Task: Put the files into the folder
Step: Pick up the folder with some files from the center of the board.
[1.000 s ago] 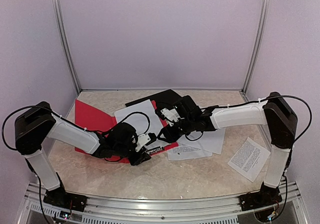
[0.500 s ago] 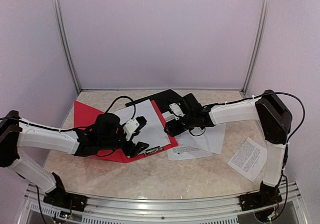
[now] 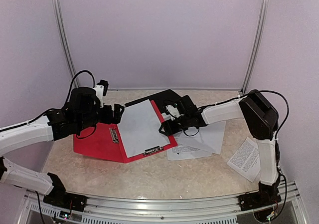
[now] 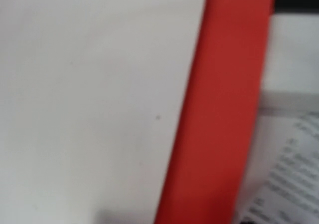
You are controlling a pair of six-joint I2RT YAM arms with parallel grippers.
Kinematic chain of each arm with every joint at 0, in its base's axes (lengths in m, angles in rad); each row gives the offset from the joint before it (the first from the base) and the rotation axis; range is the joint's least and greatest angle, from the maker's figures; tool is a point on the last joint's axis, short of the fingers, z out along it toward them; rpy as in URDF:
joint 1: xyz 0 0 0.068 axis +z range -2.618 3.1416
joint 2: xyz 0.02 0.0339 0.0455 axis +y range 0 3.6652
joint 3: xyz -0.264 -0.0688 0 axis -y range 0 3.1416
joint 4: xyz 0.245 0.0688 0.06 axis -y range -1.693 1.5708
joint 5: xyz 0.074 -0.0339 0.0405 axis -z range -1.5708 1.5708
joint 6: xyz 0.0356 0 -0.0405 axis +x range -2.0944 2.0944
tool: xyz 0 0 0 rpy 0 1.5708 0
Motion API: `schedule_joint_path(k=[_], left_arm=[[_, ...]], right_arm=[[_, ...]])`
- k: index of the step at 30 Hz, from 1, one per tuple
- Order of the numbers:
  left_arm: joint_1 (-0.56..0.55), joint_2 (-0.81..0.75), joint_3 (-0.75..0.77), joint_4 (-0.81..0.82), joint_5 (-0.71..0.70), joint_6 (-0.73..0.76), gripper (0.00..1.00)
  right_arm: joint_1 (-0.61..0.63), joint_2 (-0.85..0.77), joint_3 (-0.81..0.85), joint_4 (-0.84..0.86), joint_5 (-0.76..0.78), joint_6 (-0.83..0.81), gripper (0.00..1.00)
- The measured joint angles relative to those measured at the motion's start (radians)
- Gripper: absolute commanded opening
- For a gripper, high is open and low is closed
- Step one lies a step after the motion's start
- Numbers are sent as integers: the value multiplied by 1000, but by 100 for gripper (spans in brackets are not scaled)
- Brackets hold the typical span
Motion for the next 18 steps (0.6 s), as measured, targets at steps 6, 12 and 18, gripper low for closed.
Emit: schedule_joint_path(k=[6, 12, 18], left_arm=[[188, -134, 45, -217, -97, -209, 99], [275, -199, 13, -333, -123, -320, 99], [281, -180, 0, -379, -122, -358, 99]], right_arm=[[-6, 31, 2, 40, -69, 17, 43], [-19, 32, 14, 52, -127, 15, 12], [-37, 23, 14, 53, -177, 15, 0]])
